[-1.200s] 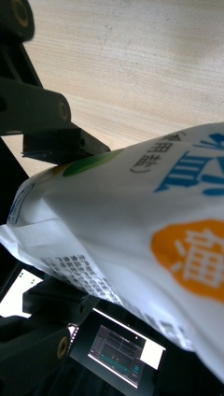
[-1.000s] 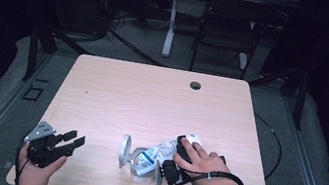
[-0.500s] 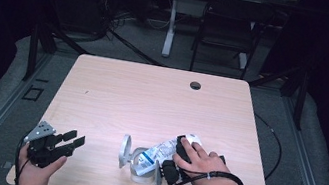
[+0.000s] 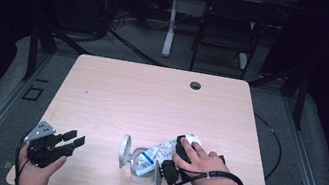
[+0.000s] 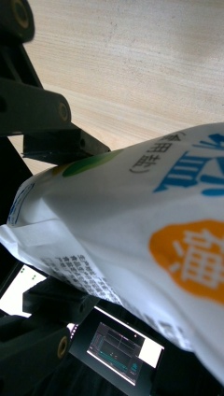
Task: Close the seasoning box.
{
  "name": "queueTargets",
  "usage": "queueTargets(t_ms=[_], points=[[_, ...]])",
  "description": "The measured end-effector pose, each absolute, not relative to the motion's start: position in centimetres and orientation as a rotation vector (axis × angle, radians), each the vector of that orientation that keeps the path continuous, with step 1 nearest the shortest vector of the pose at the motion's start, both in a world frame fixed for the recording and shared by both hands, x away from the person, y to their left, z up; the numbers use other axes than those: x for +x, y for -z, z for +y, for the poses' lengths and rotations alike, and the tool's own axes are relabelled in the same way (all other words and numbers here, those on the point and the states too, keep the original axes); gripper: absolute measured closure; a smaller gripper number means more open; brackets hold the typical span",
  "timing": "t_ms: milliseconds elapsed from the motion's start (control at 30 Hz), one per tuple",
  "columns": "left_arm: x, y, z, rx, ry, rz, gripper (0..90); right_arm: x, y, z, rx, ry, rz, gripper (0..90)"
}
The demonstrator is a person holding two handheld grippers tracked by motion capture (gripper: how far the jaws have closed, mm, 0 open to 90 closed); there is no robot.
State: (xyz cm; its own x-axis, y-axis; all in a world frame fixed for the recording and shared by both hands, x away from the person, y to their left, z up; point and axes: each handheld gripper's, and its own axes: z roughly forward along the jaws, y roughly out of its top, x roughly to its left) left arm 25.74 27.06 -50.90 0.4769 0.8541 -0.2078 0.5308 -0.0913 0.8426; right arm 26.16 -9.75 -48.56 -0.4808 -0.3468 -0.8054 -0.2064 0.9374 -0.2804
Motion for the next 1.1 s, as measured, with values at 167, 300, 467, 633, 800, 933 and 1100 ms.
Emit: queueTargets(t_ms=[167,300,467,633,800,933,1100], points=[[25.76,50.94,27.11,1.759,-0.421,1.184,56.8,26.16,48.57,-9.72,-0.392,0.178,2.090,42.4],[25.75,50.91,27.13,1.760,-0.421,1.184,56.8,26.16,48.58,-9.71,-0.390,0.179,2.092,42.4],[25.75,50.90,27.12,1.760,-0.421,1.184,56.8,26.11,48.57,-9.64,-0.395,0.196,2.087,42.5],[25.75,50.91,27.13,1.758,-0.420,1.185,56.8,26.07,48.56,-9.58,-0.400,0.206,2.081,42.5],[25.74,50.88,27.15,1.758,-0.421,1.185,56.8,26.07,48.55,-9.56,-0.406,0.206,2.080,42.6],[25.74,50.89,27.15,1.758,-0.421,1.185,56.8,26.09,48.54,-9.53,-0.409,0.206,2.080,42.6],[25.74,50.89,27.17,1.758,-0.421,1.186,56.8,26.07,48.52,-9.48,-0.413,0.213,2.077,42.6]])
